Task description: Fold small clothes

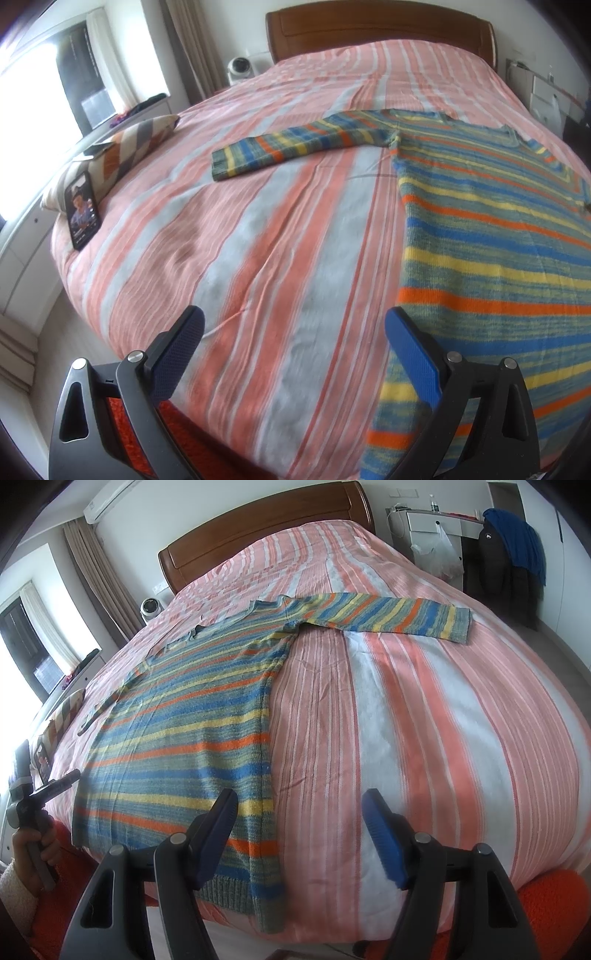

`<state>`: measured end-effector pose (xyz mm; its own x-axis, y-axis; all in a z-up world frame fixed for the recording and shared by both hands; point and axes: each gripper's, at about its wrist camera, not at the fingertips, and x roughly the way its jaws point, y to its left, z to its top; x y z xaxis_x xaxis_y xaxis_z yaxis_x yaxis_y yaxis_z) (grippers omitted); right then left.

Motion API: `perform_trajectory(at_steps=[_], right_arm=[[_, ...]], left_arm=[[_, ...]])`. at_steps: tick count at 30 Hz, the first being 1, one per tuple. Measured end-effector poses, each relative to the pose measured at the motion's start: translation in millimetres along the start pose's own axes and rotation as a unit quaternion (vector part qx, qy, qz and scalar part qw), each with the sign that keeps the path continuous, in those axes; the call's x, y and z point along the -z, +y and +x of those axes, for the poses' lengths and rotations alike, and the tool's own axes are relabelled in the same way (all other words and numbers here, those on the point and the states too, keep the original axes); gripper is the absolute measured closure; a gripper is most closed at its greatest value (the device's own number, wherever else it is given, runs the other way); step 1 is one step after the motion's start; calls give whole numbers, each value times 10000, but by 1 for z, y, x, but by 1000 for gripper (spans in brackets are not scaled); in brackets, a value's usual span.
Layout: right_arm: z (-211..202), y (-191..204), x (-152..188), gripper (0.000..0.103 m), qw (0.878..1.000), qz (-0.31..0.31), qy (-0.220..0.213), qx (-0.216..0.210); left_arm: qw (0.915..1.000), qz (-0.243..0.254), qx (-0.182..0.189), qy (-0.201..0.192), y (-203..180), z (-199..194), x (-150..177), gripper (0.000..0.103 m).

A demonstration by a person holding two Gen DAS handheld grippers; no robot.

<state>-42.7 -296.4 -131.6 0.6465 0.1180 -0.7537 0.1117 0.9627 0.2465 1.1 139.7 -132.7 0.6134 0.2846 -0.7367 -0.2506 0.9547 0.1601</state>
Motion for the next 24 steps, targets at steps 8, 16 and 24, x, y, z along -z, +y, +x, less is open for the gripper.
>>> perform_trajectory(at_steps=[8, 16, 24], right_arm=[[1, -1, 0, 34, 10000, -3, 11, -5], [3, -10, -12, 34, 9996, 121, 110, -246], [-12, -127, -127, 34, 9917, 1155, -562, 0]], left_arm=[[10000, 26, -7, -11, -1, 0, 0, 4], [9999, 40, -64, -119, 3, -3, -1, 4], [9999, -95, -61, -33, 6, 1, -1, 4]])
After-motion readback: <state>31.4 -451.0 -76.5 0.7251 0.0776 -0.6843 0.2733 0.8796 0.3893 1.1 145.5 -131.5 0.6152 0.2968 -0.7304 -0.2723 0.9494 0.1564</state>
